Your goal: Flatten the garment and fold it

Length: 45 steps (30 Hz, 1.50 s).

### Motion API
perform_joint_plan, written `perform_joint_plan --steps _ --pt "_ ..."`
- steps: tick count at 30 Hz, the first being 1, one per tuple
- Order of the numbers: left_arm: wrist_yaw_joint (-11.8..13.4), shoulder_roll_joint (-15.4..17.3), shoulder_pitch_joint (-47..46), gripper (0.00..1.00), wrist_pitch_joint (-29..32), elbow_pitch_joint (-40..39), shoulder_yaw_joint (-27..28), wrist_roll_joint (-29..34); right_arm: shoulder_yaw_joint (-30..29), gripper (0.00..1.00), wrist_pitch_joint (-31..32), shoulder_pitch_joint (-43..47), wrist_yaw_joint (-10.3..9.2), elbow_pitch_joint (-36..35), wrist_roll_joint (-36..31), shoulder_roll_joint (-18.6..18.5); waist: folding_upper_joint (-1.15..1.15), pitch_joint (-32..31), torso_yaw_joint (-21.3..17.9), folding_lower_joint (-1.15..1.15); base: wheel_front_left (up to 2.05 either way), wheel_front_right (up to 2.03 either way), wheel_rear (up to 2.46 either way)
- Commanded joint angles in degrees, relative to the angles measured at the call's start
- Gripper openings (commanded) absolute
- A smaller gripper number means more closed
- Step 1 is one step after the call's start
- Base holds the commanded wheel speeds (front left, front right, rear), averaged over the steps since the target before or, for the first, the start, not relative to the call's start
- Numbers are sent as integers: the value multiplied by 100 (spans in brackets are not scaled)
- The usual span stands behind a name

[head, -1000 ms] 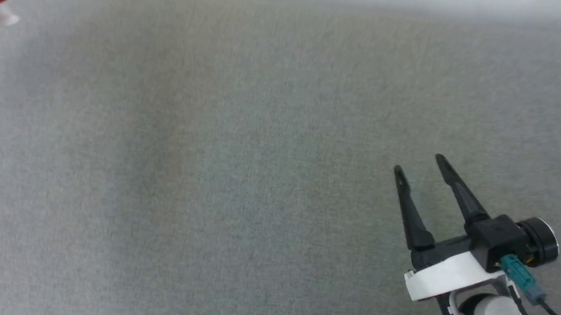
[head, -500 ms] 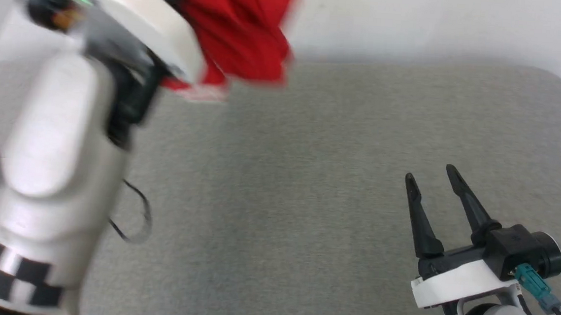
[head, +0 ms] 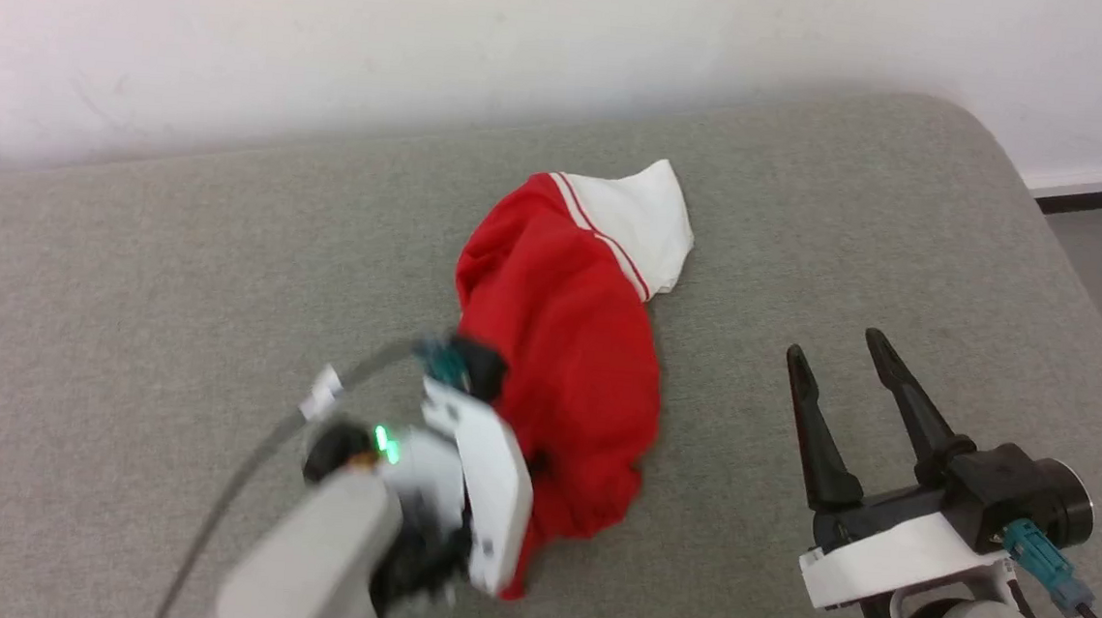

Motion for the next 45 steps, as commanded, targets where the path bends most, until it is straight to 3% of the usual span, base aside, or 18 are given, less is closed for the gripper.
perform_joint_plan --steps 1,4,5,6,7,12,23,28,31,35,45 --pt "-26 -72 351 0 224 155 -199 -98 -18 100 -40 47 -12 25 33 17 -1 -32 -72 0 0 0 0" --pt "-61 -172 748 0 550 322 -418 -263 -29 100 -27 78 -12 60 25 17 -1 -97 -55 0 0 0 0" --pt "-23 -204 833 7 548 319 -413 -306 -25 100 -21 90 -12 63 20 17 -1 -113 -40 0 0 0 0" --pt "44 -235 893 88 437 284 -373 -313 -22 100 -13 107 -12 61 14 17 -1 -129 -16 0 0 0 0" --pt "116 -261 938 100 288 243 -328 -297 -37 100 -7 127 -12 55 8 17 -1 -148 19 0 0 0 0" --pt "372 -293 1049 100 -537 -32 -59 -171 -62 100 32 208 -12 22 -17 17 -1 -227 152 0 0 0 0" --pt "1076 58 1430 100 -3942 -915 1132 511 -288 100 221 208 -12 -139 -137 17 -1 -405 622 0 0 0 0" --pt "1222 176 1619 100 -4494 -1035 1693 704 -644 100 447 -129 -12 -45 -164 17 -1 -300 895 0 0 0 0" --pt "1161 80 1684 100 -4519 -1348 2146 922 -851 100 795 -510 -12 281 -130 17 -1 -143 1079 0 0 0 0" --pt "869 -174 1821 100 -4522 -1671 2606 1284 -1083 100 1349 -1220 -12 910 -151 17 -1 163 1328 0 0 0 0" --pt "295 -854 1802 100 -4523 -1936 3096 1930 -1825 100 3229 -2903 -12 2883 -499 -11 -1 964 1924 0 0 0 0"
